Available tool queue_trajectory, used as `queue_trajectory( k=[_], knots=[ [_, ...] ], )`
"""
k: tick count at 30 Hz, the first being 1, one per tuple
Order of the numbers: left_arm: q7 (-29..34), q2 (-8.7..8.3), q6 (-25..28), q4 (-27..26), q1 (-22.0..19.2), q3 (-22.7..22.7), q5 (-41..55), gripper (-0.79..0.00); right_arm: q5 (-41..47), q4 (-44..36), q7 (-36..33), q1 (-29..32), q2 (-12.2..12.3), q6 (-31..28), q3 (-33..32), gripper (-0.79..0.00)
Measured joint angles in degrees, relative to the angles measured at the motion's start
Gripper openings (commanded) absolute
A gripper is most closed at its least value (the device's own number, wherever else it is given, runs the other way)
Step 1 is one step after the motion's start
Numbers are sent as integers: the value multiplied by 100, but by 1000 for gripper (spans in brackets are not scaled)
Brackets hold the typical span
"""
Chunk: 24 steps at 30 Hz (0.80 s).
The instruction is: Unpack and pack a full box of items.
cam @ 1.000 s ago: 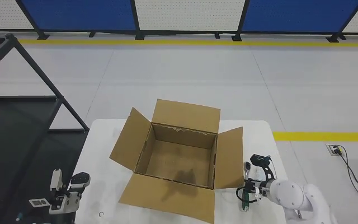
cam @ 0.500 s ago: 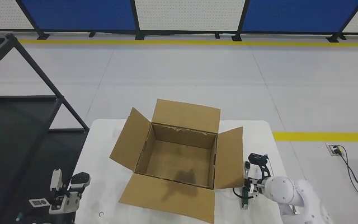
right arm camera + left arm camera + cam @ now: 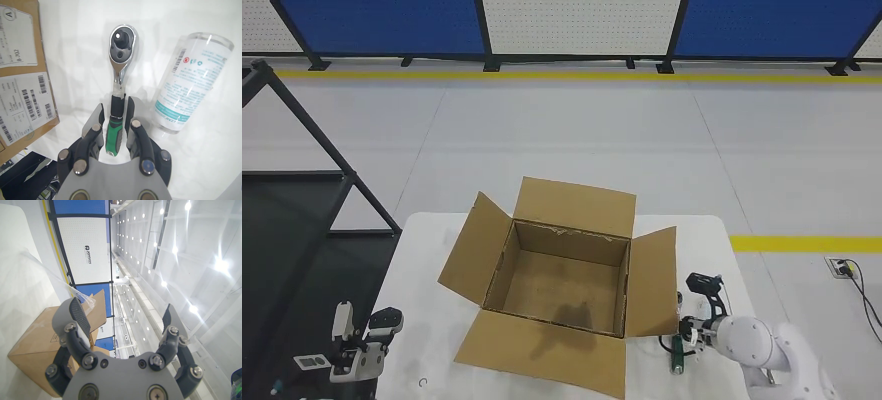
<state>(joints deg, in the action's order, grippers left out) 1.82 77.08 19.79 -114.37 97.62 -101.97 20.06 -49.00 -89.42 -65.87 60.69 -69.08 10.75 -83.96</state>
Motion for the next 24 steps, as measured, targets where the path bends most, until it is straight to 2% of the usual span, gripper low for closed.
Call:
queue_trajectory(
  k=[6, 10, 12, 13, 15, 18, 19, 20, 21, 22, 24],
  knots=[
    [0, 0, 0, 0, 0, 0, 0, 0, 305, -789, 183, 454, 62, -95, -408, -468],
    [0, 0, 0, 0, 0, 0, 0, 0, 600, -1376, 387, 780, 94, -194, -723, -394],
    [0, 0, 0, 0, 0, 0, 0, 0, 922, -1665, 546, 954, 105, -329, -926, -397],
    [0, 0, 0, 0, 0, 0, 0, 0, 1062, -1770, 610, 1024, 111, -405, -1018, -354],
    [0, 0, 0, 0, 0, 0, 0, 0, 1420, -1978, 752, 1169, 121, -607, -1221, -151],
    [0, 0, 0, 0, 0, 0, 0, 0, 1986, -2198, 961, 1354, 134, -952, -1503, -191],
    [0, 0, 0, 0, 0, 0, 0, 0, 2140, -2249, 1034, 1405, 138, -1048, -1577, -320],
    [0, 0, 0, 0, 0, 0, 0, 0, 2279, -2296, 1107, 1452, 140, -1140, -1637, -394],
    [3, 0, -15, 0, -4, -2, -8, 0, 2449, -2350, 1182, 1513, 145, -1262, -1701, -394],
    [12, -1, -33, -2, -7, -7, -24, 0, 2577, -2381, 1211, 1554, 149, -1352, -1743, -348],
    [51, -3, -37, 5, -3, -32, -103, 0, 2846, -2412, 1157, 1612, 166, -1551, -1816, -197]
  ],
)
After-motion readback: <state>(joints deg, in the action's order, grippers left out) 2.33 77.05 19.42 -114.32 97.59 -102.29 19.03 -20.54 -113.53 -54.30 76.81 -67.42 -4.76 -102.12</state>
